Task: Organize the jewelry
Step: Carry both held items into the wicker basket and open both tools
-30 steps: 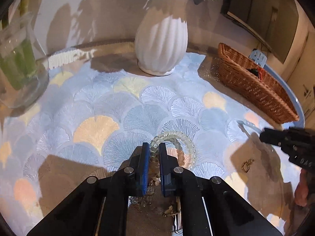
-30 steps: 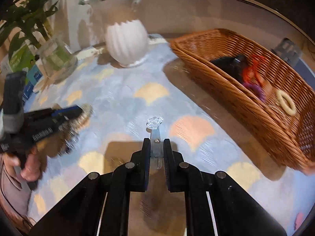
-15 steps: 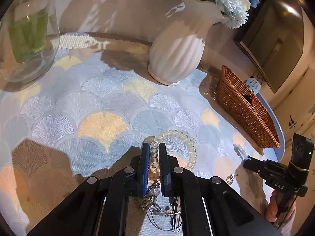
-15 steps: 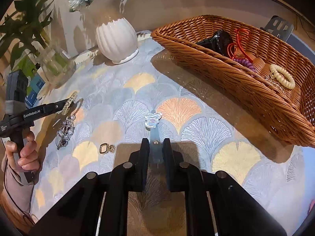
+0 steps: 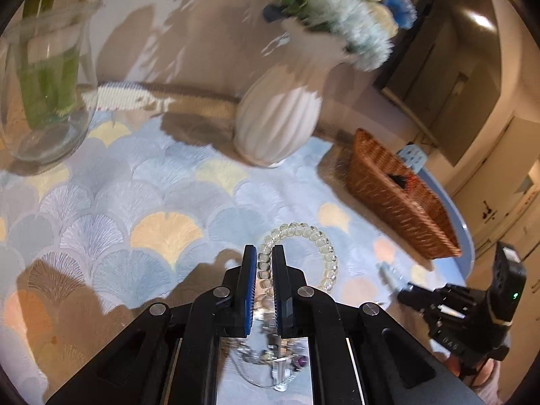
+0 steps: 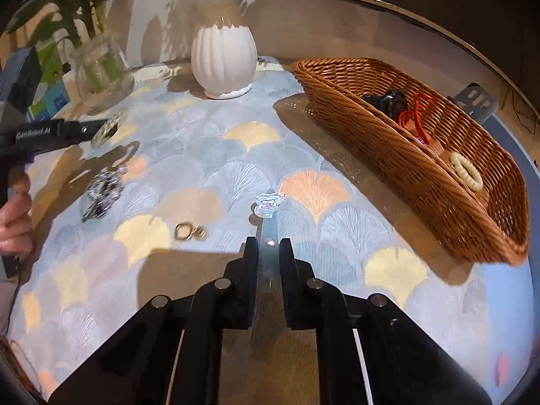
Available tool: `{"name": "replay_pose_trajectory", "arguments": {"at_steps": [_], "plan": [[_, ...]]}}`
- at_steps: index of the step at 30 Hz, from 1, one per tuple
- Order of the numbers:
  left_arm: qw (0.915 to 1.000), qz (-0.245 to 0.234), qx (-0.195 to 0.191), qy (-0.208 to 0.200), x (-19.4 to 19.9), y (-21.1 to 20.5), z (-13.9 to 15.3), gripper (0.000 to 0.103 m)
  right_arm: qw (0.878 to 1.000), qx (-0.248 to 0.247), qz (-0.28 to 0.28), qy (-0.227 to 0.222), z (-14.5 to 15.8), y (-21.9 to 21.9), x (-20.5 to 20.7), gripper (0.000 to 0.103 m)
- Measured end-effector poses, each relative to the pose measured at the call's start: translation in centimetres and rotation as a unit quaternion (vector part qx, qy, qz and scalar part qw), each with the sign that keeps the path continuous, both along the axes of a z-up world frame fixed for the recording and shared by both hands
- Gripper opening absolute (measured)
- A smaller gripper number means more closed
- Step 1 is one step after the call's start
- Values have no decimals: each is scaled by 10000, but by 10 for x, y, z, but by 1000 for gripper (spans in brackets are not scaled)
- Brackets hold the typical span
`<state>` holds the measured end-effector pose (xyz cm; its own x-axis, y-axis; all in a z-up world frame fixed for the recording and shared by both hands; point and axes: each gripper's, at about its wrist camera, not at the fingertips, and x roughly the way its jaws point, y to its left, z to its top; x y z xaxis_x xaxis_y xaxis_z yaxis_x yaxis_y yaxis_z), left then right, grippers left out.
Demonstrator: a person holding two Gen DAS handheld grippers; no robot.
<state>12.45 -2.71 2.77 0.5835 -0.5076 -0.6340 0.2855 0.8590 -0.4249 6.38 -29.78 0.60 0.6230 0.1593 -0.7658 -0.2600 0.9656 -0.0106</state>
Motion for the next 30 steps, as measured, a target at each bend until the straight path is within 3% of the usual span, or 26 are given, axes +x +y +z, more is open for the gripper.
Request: {"name": "replay_pose_trajectory", "arguments": {"at_steps": [7,10,14,18,22,30], "plan": [[9986,-340,67,-397,-10,-33,48,9,9990,214,-57,-401,58,-37,-29,14],[9964,-578,81,-622,-9,-59,76,9,9953,402,-413,-772,92,-70,-33,14],[9921,-915,172,-846,1,-108,106,9,9884,618,-1057,-899,111,-116,-13,14],[9893,-1198,172,-816,19,-160,117,9,9772,1278,-1541,-711,106,-163,17,14],[9859,-1487,394,-662,34,-218,109,9,9650,1739,-1895,-517,91,-198,47,14],[9811,-1649,977,-271,54,-292,70,9,9556,1946,-2197,-261,61,-218,89,14]]}}
